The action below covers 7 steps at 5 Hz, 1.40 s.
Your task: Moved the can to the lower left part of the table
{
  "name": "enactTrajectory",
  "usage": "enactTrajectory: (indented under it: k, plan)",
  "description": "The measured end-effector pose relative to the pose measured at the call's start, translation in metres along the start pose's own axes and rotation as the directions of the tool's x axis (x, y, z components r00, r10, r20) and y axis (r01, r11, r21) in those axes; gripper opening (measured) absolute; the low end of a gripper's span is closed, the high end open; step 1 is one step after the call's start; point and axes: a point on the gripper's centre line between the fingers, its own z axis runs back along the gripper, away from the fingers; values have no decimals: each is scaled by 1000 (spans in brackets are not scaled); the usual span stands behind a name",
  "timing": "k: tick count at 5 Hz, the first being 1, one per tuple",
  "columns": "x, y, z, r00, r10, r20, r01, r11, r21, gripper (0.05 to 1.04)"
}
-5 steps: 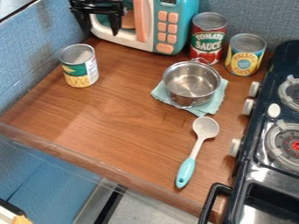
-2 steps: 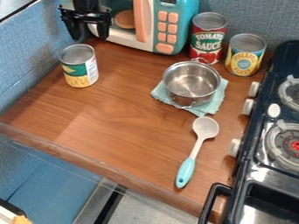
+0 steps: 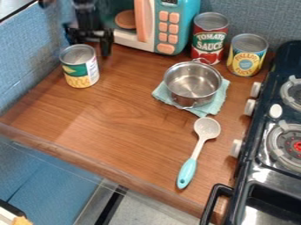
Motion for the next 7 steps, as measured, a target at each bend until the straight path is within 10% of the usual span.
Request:
enactTrajectory:
  k: [5, 7]
  plan:
    - [-98, -59, 24, 999, 39, -14, -41, 984, -174, 1000]
    - [-73, -80, 77, 974, -82, 213, 114, 983, -143, 1000]
